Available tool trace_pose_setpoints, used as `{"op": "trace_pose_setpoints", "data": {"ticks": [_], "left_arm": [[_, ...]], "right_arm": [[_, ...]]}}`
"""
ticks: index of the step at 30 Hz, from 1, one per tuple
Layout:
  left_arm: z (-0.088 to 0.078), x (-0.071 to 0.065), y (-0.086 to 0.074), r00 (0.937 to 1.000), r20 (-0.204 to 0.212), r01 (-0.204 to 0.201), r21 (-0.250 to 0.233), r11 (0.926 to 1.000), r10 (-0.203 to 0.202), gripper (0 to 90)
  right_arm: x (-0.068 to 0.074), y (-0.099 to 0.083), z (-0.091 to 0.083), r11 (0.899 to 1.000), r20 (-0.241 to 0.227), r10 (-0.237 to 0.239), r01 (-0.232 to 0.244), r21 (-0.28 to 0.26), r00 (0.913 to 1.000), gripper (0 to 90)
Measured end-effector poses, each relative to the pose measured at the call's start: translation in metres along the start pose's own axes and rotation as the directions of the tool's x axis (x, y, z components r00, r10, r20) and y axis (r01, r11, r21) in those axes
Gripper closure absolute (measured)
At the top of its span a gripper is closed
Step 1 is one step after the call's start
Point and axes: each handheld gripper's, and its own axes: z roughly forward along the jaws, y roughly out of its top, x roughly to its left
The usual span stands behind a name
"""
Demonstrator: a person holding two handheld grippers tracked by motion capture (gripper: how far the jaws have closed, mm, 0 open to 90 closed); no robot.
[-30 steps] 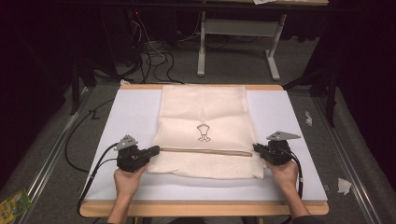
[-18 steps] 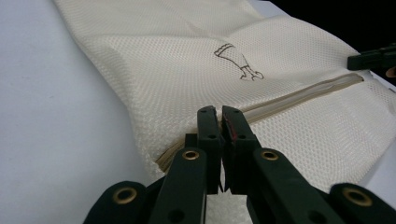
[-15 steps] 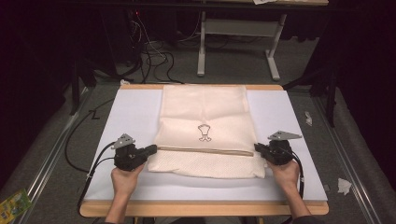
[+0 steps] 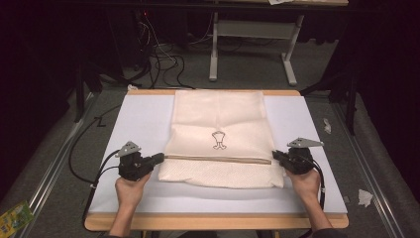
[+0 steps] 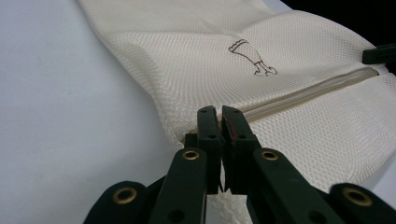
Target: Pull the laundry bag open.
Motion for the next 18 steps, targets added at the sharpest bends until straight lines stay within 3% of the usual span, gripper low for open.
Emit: {"op": "trace_pose_setpoints", "data": {"ticks": [15, 17, 18], "left_arm": [[0.0040, 0.0011, -0.0019, 0.9997, -0.024, -0.009, 0.036, 0.9993, 0.010, 87.1], [0.0049, 0.0008, -0.0025, 0.9987, -0.047, -0.017, 0.052, 0.9985, 0.020, 87.1], [0.0060, 0.0004, -0.0044, 0.9957, -0.085, -0.032, 0.071, 0.9970, 0.038, 87.1]], "right_arm": [[-0.0042, -0.0015, -0.0049, 1.000, 0.028, 0.004, -0.004, -0.017, 0.9996, 89.1], [-0.0036, -0.0014, -0.0048, 1.000, 0.029, 0.003, -0.002, -0.018, 0.9996, 89.2], [-0.0032, -0.0012, -0.0044, 1.000, 0.036, 0.000, 0.001, -0.018, 0.9994, 89.3]]}}
